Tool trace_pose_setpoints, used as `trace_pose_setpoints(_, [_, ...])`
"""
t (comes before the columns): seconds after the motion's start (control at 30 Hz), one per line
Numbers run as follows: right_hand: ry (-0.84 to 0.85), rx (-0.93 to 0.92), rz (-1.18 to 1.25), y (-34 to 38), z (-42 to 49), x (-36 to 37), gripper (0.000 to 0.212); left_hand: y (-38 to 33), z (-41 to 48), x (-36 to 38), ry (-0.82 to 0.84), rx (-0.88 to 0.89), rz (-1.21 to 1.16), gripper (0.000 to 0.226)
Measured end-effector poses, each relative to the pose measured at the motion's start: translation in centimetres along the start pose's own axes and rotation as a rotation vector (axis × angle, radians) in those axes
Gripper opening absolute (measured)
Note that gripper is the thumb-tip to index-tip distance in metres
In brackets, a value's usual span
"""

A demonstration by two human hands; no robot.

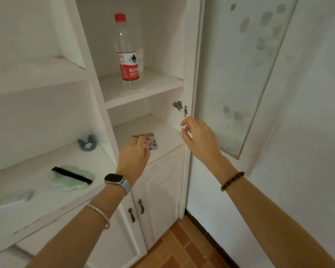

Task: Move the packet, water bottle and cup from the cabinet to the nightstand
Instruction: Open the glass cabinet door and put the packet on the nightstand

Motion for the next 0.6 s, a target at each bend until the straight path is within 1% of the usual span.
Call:
trace_pose_setpoints(0.27, [0.190, -0.014, 0.038, -1.1, 0.6, 8.0, 0.016, 4.3, -1.2, 3.5, 0.039, -0.118, -0.026, 0.017])
trace_pose_setpoints(0.5, [0.337, -0.054, 0.026, -4.2, 3.1, 12.8, 0.017, 5.1, 0.9, 6.8, 0.039, -0.233, -0.021, 0.016])
trace_pose_setpoints(0.6, [0.420, -0.036, 0.100, -5.9, 4.6, 14.7, 0.020, 5.5, 2.2, 8.3, 0.035, -0.293, -0.030, 0.018])
Point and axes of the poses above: each hand's wrist, its own z-axis towards the middle knuckle, its own x-axis out of the palm, y = z × x, the point moved 7 cm from there along z, towards the middle knuckle, and after that the axes turned 13 degrees about y, right-handed, at the moved point
